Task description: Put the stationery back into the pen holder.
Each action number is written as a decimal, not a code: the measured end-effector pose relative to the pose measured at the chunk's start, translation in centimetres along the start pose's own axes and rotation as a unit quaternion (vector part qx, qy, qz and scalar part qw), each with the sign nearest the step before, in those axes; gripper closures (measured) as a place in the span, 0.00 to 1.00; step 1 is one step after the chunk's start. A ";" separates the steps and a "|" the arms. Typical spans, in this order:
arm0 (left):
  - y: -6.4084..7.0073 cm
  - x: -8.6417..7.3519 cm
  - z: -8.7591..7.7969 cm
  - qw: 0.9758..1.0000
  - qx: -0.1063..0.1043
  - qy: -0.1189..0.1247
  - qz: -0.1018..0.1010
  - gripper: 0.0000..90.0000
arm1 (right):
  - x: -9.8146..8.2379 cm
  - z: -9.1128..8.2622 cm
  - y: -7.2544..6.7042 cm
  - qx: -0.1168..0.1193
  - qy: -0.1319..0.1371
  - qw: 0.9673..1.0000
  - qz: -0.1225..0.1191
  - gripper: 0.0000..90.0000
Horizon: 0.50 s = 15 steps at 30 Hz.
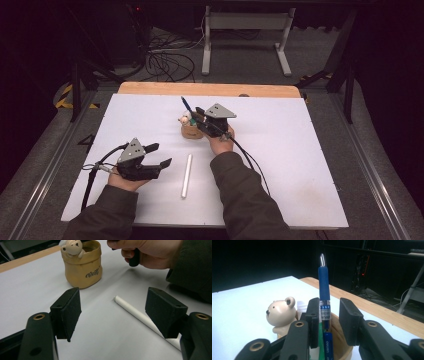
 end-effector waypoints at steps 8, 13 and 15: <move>0.0 -0.1 0.1 1.000 -0.001 -0.003 0.000 0.33 | 0.1 -0.4 -0.1 0.000 -0.008 1.000 -0.006 0.66; -0.1 -0.2 0.2 1.000 0.002 -0.006 0.002 0.33 | 0.3 -1.0 -0.2 -0.001 -0.010 1.000 -0.019 0.61; 0.0 -0.2 0.2 1.000 0.002 -0.006 0.001 0.32 | 0.4 -1.4 -0.2 -0.003 -0.008 1.000 -0.020 0.57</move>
Point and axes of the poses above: each handheld gripper's, and its own axes: z roughly forward along the jaws, x roughly out of its top, y roughly to its right, the point moved 3 cm from there along z, roughly forward along the jaws, and after that the axes turned 2 degrees about x, right-handed, at the moved point
